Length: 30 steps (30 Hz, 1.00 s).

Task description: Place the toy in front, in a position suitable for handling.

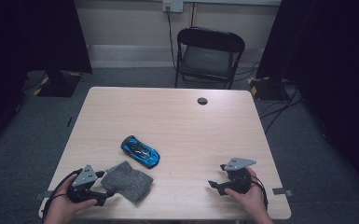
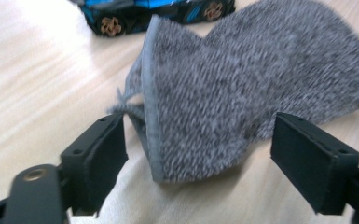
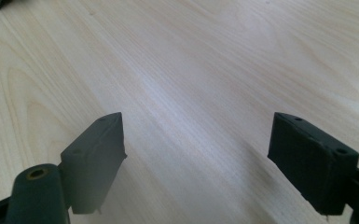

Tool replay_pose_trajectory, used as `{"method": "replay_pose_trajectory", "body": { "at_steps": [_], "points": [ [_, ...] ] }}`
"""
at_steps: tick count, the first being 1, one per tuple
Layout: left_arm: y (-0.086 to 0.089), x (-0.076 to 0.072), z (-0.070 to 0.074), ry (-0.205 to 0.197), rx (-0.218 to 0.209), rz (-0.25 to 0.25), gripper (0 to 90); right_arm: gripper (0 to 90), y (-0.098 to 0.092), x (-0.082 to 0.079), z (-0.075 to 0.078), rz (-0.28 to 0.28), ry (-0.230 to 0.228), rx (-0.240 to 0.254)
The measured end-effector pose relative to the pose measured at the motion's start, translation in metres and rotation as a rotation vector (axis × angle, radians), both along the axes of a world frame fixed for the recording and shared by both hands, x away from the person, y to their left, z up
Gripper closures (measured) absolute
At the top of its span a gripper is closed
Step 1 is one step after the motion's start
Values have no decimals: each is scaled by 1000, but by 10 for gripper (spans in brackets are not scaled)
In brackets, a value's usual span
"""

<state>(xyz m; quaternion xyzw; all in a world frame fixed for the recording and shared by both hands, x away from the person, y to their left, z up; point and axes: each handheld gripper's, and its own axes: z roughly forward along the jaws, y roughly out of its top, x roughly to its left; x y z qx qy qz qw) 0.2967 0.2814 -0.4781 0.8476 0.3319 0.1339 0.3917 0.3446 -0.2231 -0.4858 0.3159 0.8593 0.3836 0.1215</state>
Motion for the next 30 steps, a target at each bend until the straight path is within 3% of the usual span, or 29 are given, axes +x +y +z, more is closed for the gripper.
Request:
{"method": "replay_pose_trajectory", "body": {
  "at_steps": [1,2,4,5,6,7,13,14,15,17,23,25,26,27,30],
  "points": [
    [-2,1,1,2,18,-11,148,180,-1,0,0,1,0,-4],
    [-6,3,2,-17,80,-32,148,181,-1,0,-1,1,-2,-7],
    [-11,5,3,-31,113,-57,149,182,-1,0,-2,1,3,-6],
    [-13,7,3,-32,88,-63,151,186,-1,0,-2,5,5,-4],
    [-14,10,3,-18,38,-66,149,187,-1,0,-2,8,5,-10],
    [-15,12,3,-11,25,-65,145,187,-1,-1,-2,8,2,-12],
    [-22,19,-5,13,54,-66,158,190,-3,-2,-2,11,2,-2],
    [-24,19,-6,47,50,-70,163,190,-4,-2,-2,6,5,1],
    [-24,20,-7,88,35,-62,237,190,-5,-2,-3,4,3,5],
    [-26,21,-10,86,15,-59,257,192,-7,-2,-2,6,3,7],
    [-29,19,-10,75,43,-53,249,192,-8,-4,0,1,-10,14],
    [-29,18,-4,54,49,-63,227,192,-9,-4,1,0,-14,11],
    [-27,17,4,23,27,-63,215,192,-9,-4,1,0,-15,14],
    [-27,17,4,23,27,-63,208,192,-9,-4,1,-2,-12,20],
    [-26,18,20,-35,-17,-63,171,192,-9,-4,2,-3,-17,19]
  ]
}}
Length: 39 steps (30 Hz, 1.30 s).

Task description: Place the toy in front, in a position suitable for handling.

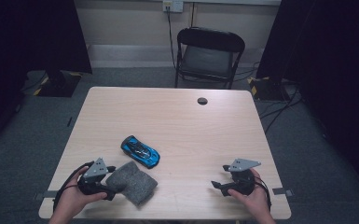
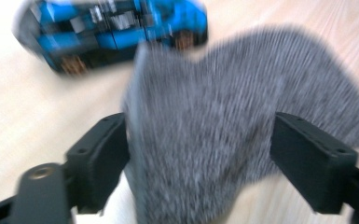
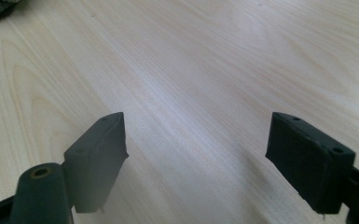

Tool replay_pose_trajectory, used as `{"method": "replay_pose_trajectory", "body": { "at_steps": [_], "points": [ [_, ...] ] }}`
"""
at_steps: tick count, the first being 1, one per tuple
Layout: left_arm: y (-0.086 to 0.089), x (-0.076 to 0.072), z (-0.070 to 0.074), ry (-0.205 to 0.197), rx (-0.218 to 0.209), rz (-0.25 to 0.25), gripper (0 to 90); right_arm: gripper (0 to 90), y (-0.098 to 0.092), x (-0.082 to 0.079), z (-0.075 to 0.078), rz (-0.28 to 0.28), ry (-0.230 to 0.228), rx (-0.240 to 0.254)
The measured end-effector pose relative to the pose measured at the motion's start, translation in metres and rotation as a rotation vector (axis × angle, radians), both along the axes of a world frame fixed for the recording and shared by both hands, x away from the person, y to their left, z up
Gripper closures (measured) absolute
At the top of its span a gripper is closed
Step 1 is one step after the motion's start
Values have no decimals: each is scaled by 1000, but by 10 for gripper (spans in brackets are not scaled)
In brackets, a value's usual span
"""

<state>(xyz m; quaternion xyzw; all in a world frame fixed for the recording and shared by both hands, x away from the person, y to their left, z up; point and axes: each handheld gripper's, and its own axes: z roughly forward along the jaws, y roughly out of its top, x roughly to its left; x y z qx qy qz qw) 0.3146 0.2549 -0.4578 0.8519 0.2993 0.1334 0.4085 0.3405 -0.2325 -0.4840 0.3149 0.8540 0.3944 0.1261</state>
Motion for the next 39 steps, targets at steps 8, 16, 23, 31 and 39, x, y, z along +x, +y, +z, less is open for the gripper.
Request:
{"method": "replay_pose_trajectory", "body": {
  "at_steps": [8,16,23,31,39],
  "points": [
    [-29,6,-11,32,62,-104,167,192,2,0,0,11,3,-8],
    [-32,7,-32,80,68,-98,176,195,0,0,-1,10,3,-7],
    [-34,1,-31,83,40,-82,381,199,-4,1,0,-3,0,7],
    [-42,-2,-25,135,32,-60,679,203,-6,0,4,-10,-12,9],
    [-56,2,-1,79,-19,-61,692,204,-9,1,4,-21,-13,15]
  ]
}}
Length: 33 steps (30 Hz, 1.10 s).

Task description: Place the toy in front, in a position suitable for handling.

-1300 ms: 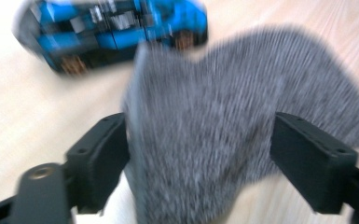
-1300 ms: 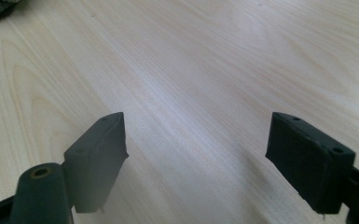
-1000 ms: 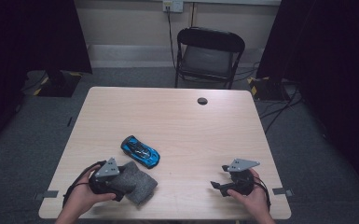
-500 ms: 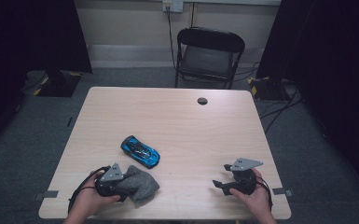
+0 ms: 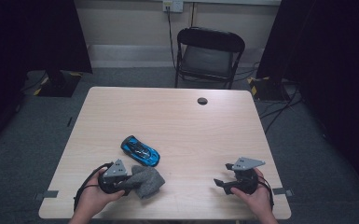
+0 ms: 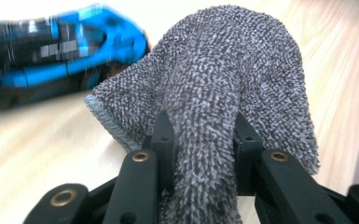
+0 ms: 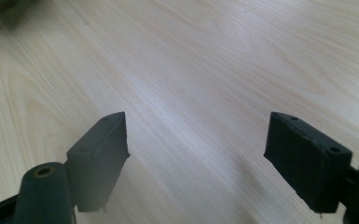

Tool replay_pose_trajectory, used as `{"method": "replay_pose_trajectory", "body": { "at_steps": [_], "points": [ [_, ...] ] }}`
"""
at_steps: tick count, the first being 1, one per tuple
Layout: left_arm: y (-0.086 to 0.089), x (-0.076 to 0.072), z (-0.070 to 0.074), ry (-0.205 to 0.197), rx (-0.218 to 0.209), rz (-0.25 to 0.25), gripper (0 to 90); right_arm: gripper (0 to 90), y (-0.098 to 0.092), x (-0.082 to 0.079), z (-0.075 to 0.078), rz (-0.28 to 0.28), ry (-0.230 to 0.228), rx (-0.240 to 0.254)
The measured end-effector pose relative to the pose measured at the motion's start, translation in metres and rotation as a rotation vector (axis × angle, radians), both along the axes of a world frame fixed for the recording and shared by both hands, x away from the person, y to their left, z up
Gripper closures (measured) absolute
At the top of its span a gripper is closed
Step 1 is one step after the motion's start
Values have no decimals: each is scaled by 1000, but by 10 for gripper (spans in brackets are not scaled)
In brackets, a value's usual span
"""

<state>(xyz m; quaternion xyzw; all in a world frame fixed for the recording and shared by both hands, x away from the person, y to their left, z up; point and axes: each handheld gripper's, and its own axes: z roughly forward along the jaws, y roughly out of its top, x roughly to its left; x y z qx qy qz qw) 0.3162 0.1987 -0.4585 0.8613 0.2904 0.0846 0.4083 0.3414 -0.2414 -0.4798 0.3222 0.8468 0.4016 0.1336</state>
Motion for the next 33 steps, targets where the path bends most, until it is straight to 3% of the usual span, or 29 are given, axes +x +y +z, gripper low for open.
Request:
{"method": "replay_pose_trajectory", "body": {
  "at_steps": [6,8,9,10,11,12,16,19,21,26,33],
  "points": [
    [-25,14,13,-31,-10,-26,691,204,-3,0,2,-7,-7,5],
    [-43,24,16,-41,-1,-45,690,204,-6,0,2,-12,-6,8],
    [-43,24,16,-41,-1,-45,690,204,-6,0,2,-12,-6,8],
    [-55,30,17,-47,-2,-56,689,204,-9,0,2,-19,-6,12],
    [-55,30,17,-47,-2,-56,689,204,-11,0,2,-21,-7,15],
    [-69,37,17,-52,5,-71,688,203,-13,0,2,-26,-7,13],
    [-89,46,16,-54,6,-93,688,203,-18,0,2,-36,-6,16],
    [-115,58,14,-61,-5,-118,688,202,-25,0,1,-49,-3,10],
    [-121,61,13,-56,-11,-121,687,202,-28,1,1,-55,-2,5],
    [-153,77,5,-62,11,-145,686,199,-33,1,0,-64,1,9],
    [-179,93,-3,-63,34,-140,683,200,-37,1,2,-74,-5,10]
  ]
}}
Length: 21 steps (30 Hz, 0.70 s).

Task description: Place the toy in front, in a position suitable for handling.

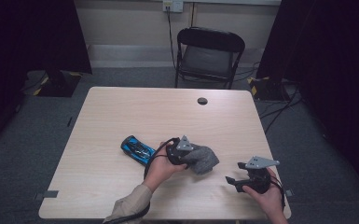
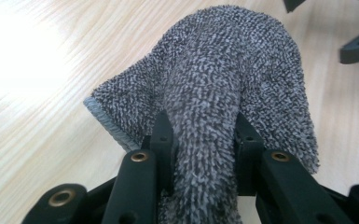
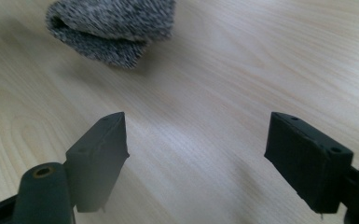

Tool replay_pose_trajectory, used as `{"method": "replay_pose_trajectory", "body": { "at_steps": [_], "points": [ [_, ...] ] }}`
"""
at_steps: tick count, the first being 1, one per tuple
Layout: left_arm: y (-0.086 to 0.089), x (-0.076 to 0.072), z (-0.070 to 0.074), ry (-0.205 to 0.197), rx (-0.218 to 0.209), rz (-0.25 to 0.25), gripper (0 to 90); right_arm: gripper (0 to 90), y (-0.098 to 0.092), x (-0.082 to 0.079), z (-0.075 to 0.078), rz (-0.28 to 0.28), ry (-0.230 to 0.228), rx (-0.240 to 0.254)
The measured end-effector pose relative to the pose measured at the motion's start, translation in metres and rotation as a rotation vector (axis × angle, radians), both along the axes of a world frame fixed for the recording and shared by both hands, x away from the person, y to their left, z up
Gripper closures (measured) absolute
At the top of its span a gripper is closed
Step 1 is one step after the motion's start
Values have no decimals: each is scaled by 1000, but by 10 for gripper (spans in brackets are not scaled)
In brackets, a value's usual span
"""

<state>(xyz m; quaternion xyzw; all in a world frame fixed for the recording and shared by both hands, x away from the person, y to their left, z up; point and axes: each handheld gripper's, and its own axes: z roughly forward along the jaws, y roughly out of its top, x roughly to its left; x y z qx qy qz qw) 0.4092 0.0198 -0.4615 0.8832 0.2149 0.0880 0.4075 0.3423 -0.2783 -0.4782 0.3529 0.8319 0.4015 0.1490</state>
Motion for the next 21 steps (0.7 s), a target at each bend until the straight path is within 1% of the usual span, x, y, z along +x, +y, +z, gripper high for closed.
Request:
{"method": "replay_pose_trajectory", "body": {
  "at_steps": [1,3,5,6,10,11,14,17,20,21],
  "points": [
    [0,0,0,0,0,0,683,200,0,0,0,0,0,0],
    [-10,2,-4,2,7,-4,682,201,-2,0,1,-4,-5,4],
    [-13,3,-5,0,8,-6,682,201,-3,0,2,-5,-5,5],
    [-21,4,-9,4,11,-8,681,201,-4,0,2,-8,-5,5],
    [-26,4,-12,7,11,-11,671,203,-5,-1,1,-10,-6,5],
    [-29,4,-16,10,14,-6,669,204,-4,-1,1,-7,-2,3],
    [-33,3,-21,11,11,-7,662,204,-3,0,0,-3,-3,-6],
    [-34,3,-22,16,6,-4,652,204,-3,-1,0,-1,-5,-10],
    [-34,2,-22,6,12,-6,638,202,-3,0,0,-2,-5,-8],
    [-33,2,-23,9,17,-10,625,202,-3,0,0,-3,-5,-8]
  ]
}}
